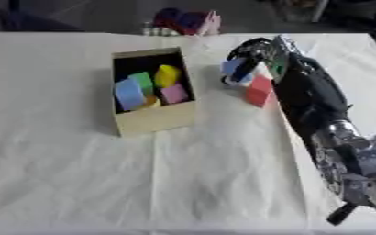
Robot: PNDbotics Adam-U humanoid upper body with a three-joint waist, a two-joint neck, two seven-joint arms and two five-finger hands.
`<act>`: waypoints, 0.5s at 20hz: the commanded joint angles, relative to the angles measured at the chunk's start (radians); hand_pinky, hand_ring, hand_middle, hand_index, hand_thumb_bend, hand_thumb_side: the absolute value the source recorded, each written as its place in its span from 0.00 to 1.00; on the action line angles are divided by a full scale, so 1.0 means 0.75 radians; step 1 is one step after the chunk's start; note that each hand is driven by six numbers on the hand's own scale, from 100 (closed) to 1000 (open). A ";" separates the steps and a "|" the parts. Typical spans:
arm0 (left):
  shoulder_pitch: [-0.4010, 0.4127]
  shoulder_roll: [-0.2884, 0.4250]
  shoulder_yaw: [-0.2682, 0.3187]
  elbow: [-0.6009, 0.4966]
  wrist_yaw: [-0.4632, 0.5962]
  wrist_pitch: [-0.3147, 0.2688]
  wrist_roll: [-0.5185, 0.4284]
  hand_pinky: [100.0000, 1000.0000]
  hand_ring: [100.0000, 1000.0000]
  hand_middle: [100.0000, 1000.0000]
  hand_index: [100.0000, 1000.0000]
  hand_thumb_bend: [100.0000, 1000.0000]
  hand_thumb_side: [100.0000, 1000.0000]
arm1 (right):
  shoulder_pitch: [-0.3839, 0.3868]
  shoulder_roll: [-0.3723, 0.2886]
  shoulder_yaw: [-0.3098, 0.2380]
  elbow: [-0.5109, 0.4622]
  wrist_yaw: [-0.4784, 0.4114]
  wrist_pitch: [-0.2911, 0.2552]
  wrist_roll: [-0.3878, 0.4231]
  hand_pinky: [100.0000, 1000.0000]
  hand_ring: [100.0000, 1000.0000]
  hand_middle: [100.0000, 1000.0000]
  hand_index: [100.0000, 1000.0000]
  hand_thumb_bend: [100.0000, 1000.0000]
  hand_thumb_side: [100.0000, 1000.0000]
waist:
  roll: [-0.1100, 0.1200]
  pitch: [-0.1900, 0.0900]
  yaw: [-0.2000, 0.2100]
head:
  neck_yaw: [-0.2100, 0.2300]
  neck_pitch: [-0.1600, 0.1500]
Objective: Pick up objects on the table and place them in the box.
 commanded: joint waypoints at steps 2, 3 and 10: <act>-0.006 0.015 0.011 -0.023 -0.006 0.002 0.000 0.83 0.62 0.62 0.82 0.09 0.61 | -0.020 -0.046 -0.018 -0.056 -0.036 0.005 -0.113 0.66 0.46 0.52 0.79 0.05 0.10 | -0.017 -0.029 -0.004 | 0.004 0.005; -0.006 0.015 0.011 -0.023 -0.006 0.002 0.000 0.83 0.62 0.62 0.82 0.09 0.61 | -0.025 -0.046 -0.016 -0.075 -0.052 -0.003 -0.140 0.63 0.43 0.50 0.77 0.04 0.08 | -0.017 -0.030 -0.004 | 0.003 0.005; -0.002 0.014 0.012 -0.024 -0.006 0.003 0.000 0.83 0.62 0.62 0.82 0.09 0.61 | -0.067 -0.032 0.037 -0.272 -0.176 -0.127 -0.221 0.63 0.41 0.49 0.77 0.00 0.06 | -0.024 -0.037 0.001 | 0.001 0.005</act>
